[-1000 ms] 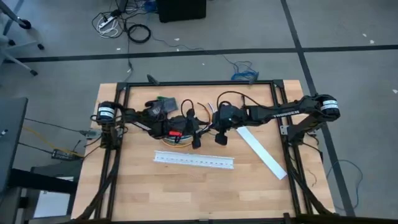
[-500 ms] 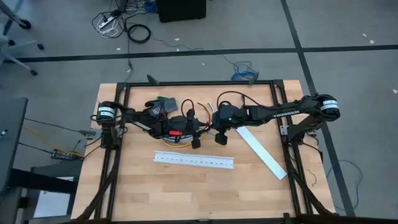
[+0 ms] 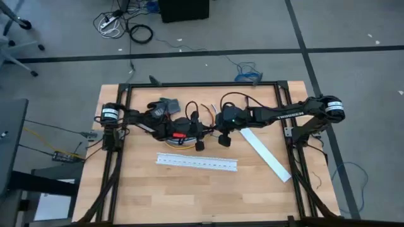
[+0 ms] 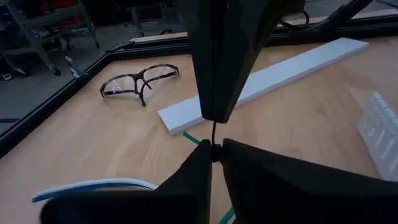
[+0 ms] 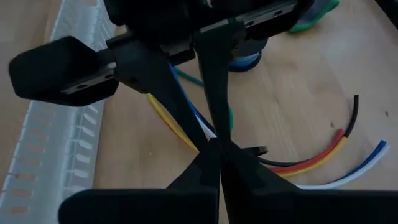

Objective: Ziptie cables
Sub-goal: Wrap the cable wires with the black zip tie

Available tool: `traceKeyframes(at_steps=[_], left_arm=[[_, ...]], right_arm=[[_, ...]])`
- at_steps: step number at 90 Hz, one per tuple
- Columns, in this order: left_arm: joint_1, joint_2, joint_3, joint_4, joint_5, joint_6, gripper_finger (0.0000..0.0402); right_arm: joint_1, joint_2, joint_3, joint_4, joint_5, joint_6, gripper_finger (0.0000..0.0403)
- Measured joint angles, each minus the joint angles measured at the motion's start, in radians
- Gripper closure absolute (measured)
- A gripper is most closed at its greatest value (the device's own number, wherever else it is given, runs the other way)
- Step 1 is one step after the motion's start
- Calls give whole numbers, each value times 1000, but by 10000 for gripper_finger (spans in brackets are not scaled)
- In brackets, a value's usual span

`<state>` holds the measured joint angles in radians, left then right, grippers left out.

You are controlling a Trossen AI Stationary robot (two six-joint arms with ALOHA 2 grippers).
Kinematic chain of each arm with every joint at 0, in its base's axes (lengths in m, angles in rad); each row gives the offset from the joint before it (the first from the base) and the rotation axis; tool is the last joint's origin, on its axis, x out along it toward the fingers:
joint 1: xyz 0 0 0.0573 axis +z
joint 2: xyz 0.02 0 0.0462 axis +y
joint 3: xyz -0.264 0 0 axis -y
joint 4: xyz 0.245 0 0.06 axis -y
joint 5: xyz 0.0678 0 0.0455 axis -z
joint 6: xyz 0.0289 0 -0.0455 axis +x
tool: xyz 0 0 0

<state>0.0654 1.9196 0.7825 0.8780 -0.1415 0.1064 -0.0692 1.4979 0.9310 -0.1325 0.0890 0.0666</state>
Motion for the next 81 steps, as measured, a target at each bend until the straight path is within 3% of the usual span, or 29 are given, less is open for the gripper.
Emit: traceKeyframes(at_steps=[81], left_arm=[[1, 20, 16, -43, -35, 20, 385]], right_arm=[[2, -46, 0, 3, 129, -61, 403]])
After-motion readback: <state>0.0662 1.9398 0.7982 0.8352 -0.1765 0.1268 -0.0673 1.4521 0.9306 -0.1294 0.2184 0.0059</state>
